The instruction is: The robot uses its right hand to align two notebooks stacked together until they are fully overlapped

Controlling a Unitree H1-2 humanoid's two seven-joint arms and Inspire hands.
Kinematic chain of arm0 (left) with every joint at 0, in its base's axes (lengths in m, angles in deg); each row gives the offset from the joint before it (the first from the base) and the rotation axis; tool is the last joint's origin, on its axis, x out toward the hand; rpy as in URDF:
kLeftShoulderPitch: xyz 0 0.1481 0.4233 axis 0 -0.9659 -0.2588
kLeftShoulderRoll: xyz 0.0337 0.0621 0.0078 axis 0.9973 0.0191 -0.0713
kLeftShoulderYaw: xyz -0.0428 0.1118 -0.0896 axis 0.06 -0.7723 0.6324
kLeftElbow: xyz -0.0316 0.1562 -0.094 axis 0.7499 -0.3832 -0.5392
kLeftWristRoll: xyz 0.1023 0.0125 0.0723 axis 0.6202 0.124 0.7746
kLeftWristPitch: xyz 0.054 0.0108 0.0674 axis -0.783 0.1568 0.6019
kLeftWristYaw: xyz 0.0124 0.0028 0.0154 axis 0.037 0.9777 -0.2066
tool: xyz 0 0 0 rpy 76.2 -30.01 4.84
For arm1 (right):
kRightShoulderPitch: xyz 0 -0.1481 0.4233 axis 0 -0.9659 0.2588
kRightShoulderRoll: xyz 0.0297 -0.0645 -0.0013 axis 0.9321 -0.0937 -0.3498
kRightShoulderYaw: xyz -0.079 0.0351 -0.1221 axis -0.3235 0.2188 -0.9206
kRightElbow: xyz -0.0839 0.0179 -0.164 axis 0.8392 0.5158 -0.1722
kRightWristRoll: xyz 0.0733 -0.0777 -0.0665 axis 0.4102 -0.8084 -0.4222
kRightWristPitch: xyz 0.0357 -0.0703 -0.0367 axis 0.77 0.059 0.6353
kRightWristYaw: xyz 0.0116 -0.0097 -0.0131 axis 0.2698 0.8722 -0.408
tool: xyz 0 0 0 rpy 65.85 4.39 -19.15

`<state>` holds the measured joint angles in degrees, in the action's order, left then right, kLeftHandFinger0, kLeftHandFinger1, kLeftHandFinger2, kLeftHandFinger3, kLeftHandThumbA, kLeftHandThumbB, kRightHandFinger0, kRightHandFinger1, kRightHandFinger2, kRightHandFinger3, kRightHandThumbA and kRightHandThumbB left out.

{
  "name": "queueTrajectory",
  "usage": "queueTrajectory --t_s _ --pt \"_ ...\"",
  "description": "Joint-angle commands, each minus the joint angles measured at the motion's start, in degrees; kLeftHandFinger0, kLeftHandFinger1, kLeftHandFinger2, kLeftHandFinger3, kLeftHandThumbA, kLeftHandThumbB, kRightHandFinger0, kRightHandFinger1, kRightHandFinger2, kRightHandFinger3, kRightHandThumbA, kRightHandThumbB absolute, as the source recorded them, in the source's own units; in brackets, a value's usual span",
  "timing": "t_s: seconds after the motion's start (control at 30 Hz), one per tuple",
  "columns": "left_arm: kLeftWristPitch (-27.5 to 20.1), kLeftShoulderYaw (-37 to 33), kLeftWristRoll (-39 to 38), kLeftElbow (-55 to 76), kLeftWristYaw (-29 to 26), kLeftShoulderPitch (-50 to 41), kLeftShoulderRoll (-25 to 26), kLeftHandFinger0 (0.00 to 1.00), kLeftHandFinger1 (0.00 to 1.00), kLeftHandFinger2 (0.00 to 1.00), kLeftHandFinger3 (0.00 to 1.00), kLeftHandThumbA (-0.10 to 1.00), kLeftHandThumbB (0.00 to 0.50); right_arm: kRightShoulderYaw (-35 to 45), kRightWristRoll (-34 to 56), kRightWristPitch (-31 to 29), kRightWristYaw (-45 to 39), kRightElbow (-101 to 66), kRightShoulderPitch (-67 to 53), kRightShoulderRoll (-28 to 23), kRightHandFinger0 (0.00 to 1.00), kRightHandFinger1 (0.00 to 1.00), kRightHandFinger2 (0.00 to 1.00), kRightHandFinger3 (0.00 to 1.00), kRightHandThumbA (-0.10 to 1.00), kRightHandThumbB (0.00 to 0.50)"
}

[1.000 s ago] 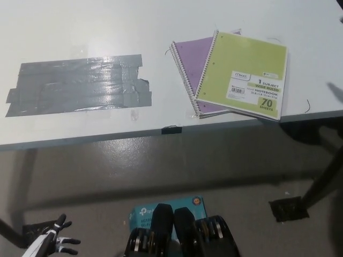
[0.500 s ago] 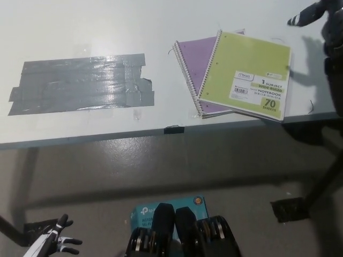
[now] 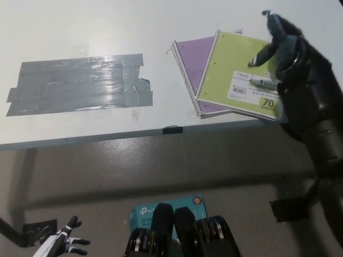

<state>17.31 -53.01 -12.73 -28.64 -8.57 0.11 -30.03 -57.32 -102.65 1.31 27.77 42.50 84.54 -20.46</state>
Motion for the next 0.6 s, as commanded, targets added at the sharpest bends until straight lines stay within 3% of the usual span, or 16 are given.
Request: queueTrajectory --t_s 0.0,0.17,0.3,0.37,0.43,0.57 --pt "-0.28 -0.38 0.98 1.89 -0.06 -0.19 0.27 0.45 0.59 0.66 0.9 1.0 0.5 1.13 -1.86 0.65 3.25 -0.91 0.62 0.66 1.0 1.0 1.0 1.0 1.0 0.411" --pt "0.31 -0.73 1.54 2.95 -0.06 -0.18 0.35 0.47 0.6 0.65 0.92 1.0 0.449 -2.09 -1.41 0.65 6.36 -1.26 -2.14 0.18 1.0 1.0 1.0 1.0 1.0 0.41" --pt "0.2 -2.0 2.57 3.26 0.52 0.22 0.63 0.46 0.59 0.64 0.94 1.0 0.444 -3.37 -1.88 0.65 7.16 -0.47 -4.19 -0.67 1.0 1.0 1.0 1.0 1.0 0.432" --pt "0.76 -2.55 3.0 3.98 0.56 0.33 0.7 0.51 0.61 0.66 0.92 1.0 0.418 -4.09 -1.11 0.65 7.5 0.65 -4.83 -0.77 1.0 1.0 1.0 1.0 1.0 0.439" --pt "0.31 -2.68 2.88 3.88 0.53 0.43 0.54 0.5 0.61 0.65 0.92 1.0 0.433 -3.95 -2.1 0.65 6.39 -1.25 -5.89 -0.29 1.0 1.0 1.0 1.0 1.0 0.412" --pt "-0.24 -2.8 2.87 3.59 0.48 0.56 0.55 0.49 0.6 0.65 0.91 1.0 0.442 -4.34 -1.4 0.65 7.53 -0.74 -5.81 0.72 1.0 1.0 1.0 1.0 1.0 0.409"
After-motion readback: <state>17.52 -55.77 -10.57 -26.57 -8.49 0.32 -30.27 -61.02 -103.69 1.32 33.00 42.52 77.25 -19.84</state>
